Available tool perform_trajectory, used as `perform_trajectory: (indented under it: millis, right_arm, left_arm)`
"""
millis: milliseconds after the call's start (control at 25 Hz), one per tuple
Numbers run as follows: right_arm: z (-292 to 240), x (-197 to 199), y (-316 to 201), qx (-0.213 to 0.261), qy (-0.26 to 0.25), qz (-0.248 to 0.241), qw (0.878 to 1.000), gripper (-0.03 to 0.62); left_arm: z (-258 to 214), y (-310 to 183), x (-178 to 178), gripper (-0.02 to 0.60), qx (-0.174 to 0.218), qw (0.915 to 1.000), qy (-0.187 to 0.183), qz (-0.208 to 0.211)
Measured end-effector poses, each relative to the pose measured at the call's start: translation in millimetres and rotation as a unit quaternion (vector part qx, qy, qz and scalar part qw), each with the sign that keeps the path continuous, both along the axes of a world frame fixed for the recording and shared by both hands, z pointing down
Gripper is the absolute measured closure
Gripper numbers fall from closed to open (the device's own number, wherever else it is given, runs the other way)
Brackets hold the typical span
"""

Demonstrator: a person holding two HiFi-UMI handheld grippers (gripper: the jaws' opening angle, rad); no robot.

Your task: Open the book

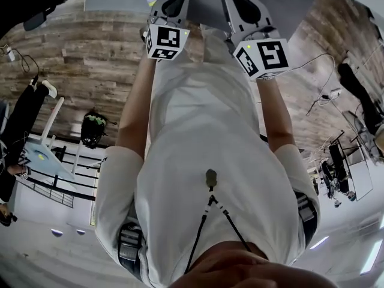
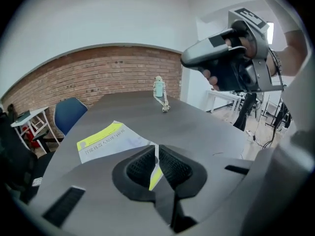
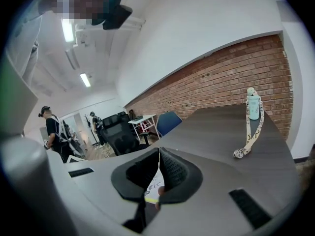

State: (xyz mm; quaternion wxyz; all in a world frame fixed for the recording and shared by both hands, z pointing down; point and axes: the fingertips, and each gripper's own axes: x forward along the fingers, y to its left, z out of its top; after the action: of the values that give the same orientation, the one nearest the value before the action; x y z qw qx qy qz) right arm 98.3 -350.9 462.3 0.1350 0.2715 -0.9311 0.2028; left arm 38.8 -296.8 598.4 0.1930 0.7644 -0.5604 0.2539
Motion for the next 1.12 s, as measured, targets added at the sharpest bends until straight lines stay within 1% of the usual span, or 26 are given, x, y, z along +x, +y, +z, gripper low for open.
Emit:
perform_trajectory:
  millis: [80,120,200,280,440,680,840,960,1120]
  right_arm:
    - [5.3,0.5,-0.9,-0.002,0.004,-0.001,1.000,0.557]
    - [8.0,-0.3,-0.9,-0.003,0.007,-0.003,1.000,0.557]
    - [11.7,-1.8,0.2,-0.006,0.010,-0.006,1.000,0.557]
    - [14.2,-0.3,2.1,-0.009,0.012,-0.006,1.000,0.557]
    - [20.2,4.8,2.9,-0.013,0.016,-0.007,1.000,0.557]
    - [22.0,7.1,-0.5,-0.018,0.020,-0.003,1.000,0.557]
    - [22.5,10.5,1.7,-0.021,0.018,0.001,1.000,0.557]
    - [25.2,7.2,1.0,-0.023,0.017,0.000,1.000,0.557]
    - [25.1,4.7,-1.2,-0.024,0.015,0.002,1.000,0.557]
  left_arm:
    - [12.7,-3.3,3.1,0.549,-0.010,0.9999,-0.006,0.010]
    - [18.8,-4.7,3.8,0.538,-0.015,0.9997,-0.011,0.014]
    - [29.4,-5.9,5.6,0.463,-0.025,0.9992,-0.020,0.025]
    - [39.4,-5.2,10.3,0.456,-0.035,0.9981,-0.032,0.040]
    - [59.4,-7.3,19.5,0.443,-0.046,0.9927,-0.080,0.078]
    - [69.9,-17.1,18.3,0.440,-0.050,0.9867,-0.122,0.096]
    - [71.9,-17.7,18.1,0.440,-0.055,0.9860,-0.129,0.091]
    - [72.2,-18.4,15.7,0.440,-0.052,0.9858,-0.130,0.092]
    - [68.1,-19.3,11.2,0.440,-0.048,0.9869,-0.130,0.083]
